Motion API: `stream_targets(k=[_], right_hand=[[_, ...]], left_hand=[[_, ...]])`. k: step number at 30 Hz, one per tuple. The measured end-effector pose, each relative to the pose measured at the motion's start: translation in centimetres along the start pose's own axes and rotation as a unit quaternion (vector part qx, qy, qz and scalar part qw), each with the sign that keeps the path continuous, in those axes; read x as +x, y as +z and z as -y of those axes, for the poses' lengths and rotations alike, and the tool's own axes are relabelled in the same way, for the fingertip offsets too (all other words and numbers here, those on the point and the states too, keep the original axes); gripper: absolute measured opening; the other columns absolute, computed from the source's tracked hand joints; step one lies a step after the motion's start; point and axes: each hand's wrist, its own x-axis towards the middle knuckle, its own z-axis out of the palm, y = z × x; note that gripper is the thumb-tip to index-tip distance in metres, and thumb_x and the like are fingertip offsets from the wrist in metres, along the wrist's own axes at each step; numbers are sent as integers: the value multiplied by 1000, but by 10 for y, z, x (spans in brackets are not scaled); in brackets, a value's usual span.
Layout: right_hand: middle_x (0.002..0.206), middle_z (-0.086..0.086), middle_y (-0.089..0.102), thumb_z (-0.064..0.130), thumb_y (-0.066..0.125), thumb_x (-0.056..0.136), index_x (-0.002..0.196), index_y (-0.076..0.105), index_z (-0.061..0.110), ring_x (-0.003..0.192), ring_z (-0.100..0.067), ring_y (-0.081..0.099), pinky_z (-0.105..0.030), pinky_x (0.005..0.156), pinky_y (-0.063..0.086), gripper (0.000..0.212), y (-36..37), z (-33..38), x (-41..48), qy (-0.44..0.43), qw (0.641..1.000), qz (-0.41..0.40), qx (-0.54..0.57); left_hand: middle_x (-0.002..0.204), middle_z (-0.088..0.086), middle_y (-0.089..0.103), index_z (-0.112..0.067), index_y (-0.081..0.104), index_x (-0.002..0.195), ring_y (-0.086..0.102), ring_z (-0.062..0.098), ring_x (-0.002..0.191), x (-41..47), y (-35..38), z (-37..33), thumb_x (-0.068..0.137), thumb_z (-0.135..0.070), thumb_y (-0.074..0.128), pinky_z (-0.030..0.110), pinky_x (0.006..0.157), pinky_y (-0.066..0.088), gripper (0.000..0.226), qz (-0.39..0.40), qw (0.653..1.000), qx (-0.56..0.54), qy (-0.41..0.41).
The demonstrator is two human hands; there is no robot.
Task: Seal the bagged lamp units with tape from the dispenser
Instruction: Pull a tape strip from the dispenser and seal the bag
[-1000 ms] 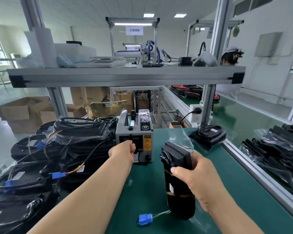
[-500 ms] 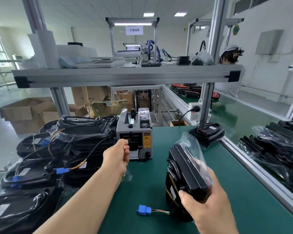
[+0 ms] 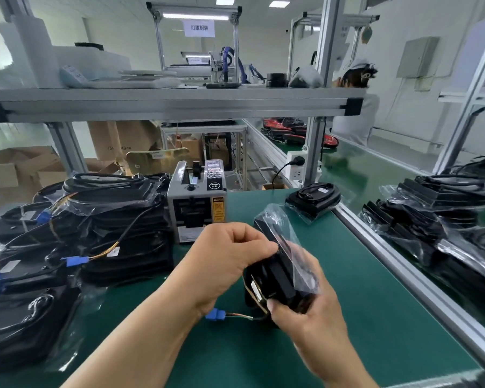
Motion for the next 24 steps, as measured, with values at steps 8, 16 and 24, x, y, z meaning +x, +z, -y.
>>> stream_targets(k=[8, 16, 24], right_hand=[[114, 13, 70, 6, 65, 67, 124, 55, 49, 103, -7, 68, -14, 81, 52, 73, -1, 2, -4, 0, 1000, 16, 12], [112, 14, 71, 7, 65, 67, 121, 54, 56, 99, -9, 69, -18, 83, 55, 74, 2, 4, -8, 1, 1000, 21, 5], [120, 16, 68, 7, 65, 67, 126, 51, 56, 109, -8, 66, -15, 85, 52, 78, 3, 1, -8, -5, 999, 32, -2]], left_hand=[[70, -1, 73, -20, 75, 66, 65, 3, 65, 0, -2, 0, 78, -21, 80, 10, 63, 51, 14, 6, 997, 82, -6], [71, -1, 73, -17, 75, 67, 65, 4, 66, -2, -4, 0, 78, -22, 80, 16, 67, 49, 13, -2, 995, 96, -11], [70, 4, 73, -16, 73, 67, 62, 7, 62, -4, -1, 6, 77, -23, 81, 24, 66, 53, 15, -45, 991, 129, 13]])
